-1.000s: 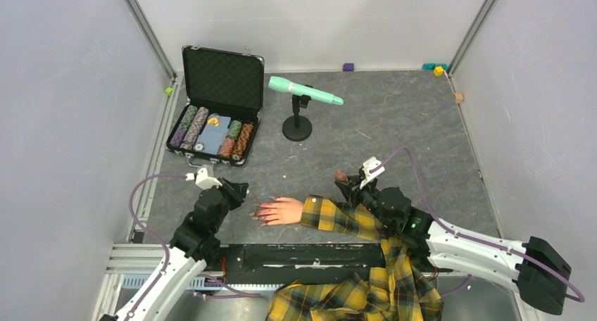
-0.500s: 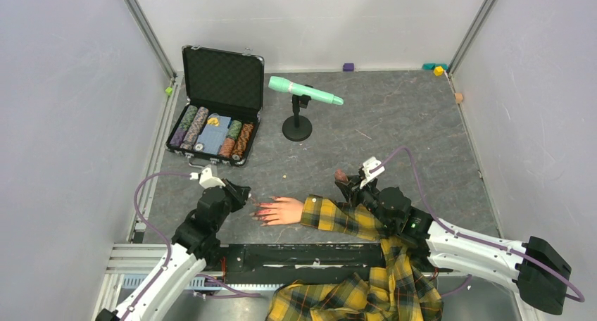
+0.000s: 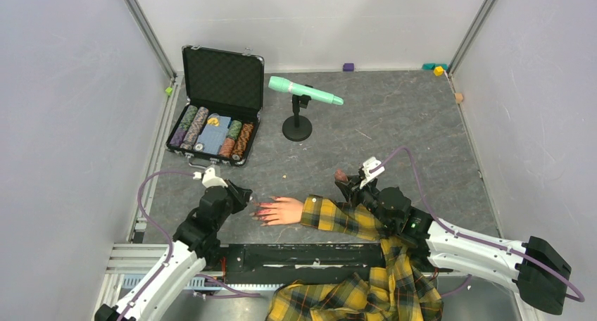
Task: Paint the nails
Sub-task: Paint the nail polish on the nail.
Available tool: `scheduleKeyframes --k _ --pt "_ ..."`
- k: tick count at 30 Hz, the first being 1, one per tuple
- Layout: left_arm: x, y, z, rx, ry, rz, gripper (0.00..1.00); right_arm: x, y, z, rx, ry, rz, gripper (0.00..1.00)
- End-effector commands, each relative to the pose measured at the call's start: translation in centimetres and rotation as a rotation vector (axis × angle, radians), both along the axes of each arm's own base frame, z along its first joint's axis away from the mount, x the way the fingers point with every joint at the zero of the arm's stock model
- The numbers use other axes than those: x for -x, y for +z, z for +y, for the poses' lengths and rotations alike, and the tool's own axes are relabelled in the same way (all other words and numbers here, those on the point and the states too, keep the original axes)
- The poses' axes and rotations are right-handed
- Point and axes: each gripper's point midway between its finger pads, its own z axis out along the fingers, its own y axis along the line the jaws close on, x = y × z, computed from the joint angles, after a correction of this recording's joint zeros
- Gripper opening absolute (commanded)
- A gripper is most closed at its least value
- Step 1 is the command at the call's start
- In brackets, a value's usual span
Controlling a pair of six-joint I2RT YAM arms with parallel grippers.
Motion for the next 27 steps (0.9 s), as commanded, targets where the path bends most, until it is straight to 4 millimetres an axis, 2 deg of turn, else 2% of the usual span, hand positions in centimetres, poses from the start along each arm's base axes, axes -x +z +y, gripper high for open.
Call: scheduleKeyframes --k 1,27 --pt "-0.52 0.93 -0.64 -0.014 -0.048 -0.042 0.02 -0.32 1.66 0.20 -0.054 -0.011 -0.036 0.00" --pt "-0.86 1.35 -0.77 -0.009 -0.049 -0.068 0.02 -0.34 1.44 0.42 -0.052 -0.005 -0.030 0.00"
